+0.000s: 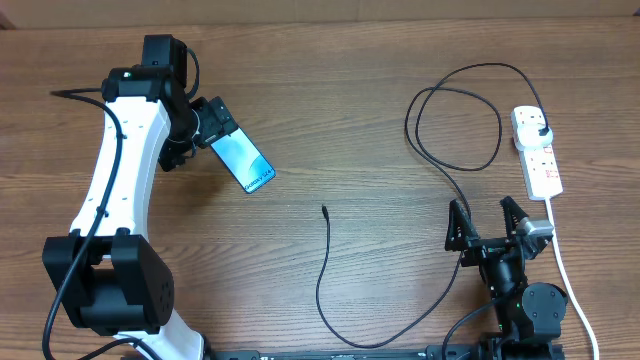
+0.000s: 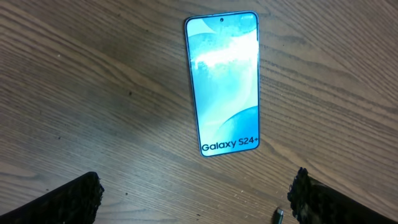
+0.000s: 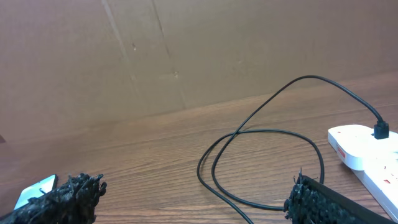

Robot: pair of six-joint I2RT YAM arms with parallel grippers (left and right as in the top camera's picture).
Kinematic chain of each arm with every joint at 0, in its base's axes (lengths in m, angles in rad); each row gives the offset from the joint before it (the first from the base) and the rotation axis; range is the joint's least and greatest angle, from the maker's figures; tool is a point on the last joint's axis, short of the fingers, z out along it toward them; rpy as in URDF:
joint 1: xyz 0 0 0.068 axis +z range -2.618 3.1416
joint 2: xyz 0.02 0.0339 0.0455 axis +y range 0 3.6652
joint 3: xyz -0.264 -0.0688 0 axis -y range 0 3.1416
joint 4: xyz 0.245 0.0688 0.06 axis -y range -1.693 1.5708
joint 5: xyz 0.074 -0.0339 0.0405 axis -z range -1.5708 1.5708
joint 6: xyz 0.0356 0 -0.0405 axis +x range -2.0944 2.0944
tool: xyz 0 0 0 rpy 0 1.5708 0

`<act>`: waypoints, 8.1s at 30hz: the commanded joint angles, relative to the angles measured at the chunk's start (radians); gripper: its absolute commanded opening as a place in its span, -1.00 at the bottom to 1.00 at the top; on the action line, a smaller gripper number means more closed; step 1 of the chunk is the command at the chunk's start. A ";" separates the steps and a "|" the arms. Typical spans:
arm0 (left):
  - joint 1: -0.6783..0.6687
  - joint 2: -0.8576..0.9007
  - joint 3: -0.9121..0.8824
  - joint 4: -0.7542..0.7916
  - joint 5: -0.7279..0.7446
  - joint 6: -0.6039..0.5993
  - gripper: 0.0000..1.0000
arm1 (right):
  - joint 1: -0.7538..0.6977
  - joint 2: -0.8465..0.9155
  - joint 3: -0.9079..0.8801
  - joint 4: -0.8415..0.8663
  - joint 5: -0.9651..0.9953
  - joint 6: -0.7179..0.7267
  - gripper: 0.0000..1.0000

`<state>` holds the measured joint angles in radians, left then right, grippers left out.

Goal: Plug charger to phone and switch on socket

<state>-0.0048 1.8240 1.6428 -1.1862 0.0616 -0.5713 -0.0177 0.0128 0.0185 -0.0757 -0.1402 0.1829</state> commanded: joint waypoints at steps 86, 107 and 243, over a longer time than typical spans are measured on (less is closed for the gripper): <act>-0.003 0.067 0.019 -0.008 0.016 -0.138 1.00 | 0.006 -0.010 -0.011 0.002 0.012 0.000 1.00; -0.129 0.183 0.019 0.036 0.018 -0.378 1.00 | 0.006 -0.010 -0.010 0.002 0.012 0.000 1.00; -0.123 0.381 0.010 0.220 -0.072 -0.308 1.00 | 0.006 -0.010 -0.010 0.002 0.012 0.000 1.00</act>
<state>-0.1303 2.1845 1.6447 -0.9676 -0.0151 -0.8806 -0.0177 0.0128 0.0185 -0.0765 -0.1402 0.1833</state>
